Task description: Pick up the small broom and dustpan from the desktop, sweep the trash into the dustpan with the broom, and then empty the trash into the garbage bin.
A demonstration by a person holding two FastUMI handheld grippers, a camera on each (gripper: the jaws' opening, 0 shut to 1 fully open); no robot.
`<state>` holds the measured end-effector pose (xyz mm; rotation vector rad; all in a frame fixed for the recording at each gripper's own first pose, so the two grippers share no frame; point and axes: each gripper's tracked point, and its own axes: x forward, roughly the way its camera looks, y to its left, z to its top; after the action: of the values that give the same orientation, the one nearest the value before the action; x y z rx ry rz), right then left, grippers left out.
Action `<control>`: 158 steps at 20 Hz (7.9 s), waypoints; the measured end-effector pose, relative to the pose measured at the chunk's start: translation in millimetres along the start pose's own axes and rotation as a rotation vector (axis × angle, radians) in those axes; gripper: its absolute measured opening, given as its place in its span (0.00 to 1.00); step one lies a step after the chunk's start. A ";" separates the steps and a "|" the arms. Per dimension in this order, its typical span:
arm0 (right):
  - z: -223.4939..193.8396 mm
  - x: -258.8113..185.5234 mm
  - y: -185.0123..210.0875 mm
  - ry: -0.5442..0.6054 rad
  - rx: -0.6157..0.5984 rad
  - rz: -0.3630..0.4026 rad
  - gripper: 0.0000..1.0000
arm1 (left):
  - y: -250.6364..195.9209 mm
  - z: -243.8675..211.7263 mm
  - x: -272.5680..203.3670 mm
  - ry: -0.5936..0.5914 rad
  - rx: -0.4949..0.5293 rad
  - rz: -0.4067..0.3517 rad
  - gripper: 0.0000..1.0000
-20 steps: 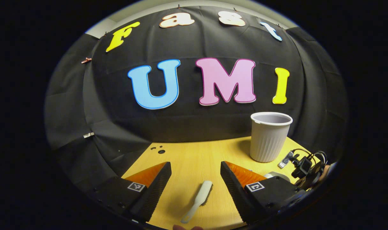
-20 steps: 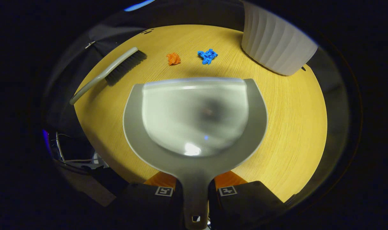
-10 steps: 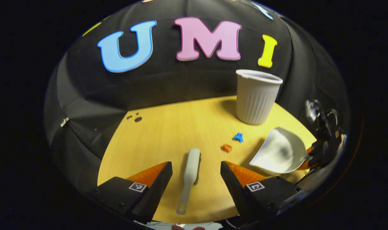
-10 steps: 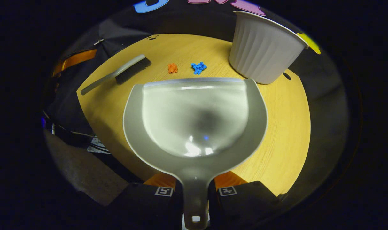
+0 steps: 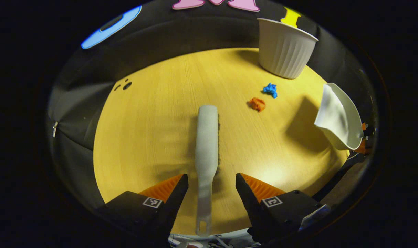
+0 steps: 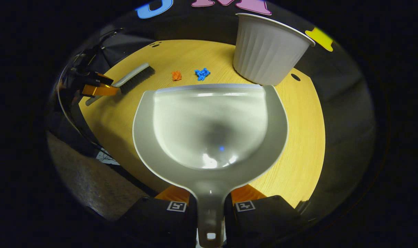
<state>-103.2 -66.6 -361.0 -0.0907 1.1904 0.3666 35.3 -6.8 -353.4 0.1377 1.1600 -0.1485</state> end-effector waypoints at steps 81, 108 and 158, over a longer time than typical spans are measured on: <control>40.5 66.9 -7.0 -0.056 0.179 -0.335 0.36 | -26.7 -27.4 -18.4 0.027 0.106 -0.314 0.25; 68.6 11.1 -63.4 0.478 -0.395 -0.478 0.36 | -12.6 -60.2 -16.3 0.045 -0.095 -0.313 0.25; -222.3 190.3 265.7 0.160 0.052 0.022 0.35 | 43.6 -9.3 13.2 0.057 0.118 -0.063 0.25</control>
<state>-326.6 168.6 -586.7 -0.0628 1.3593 0.3521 40.2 37.1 -367.9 0.2108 1.2129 -0.2709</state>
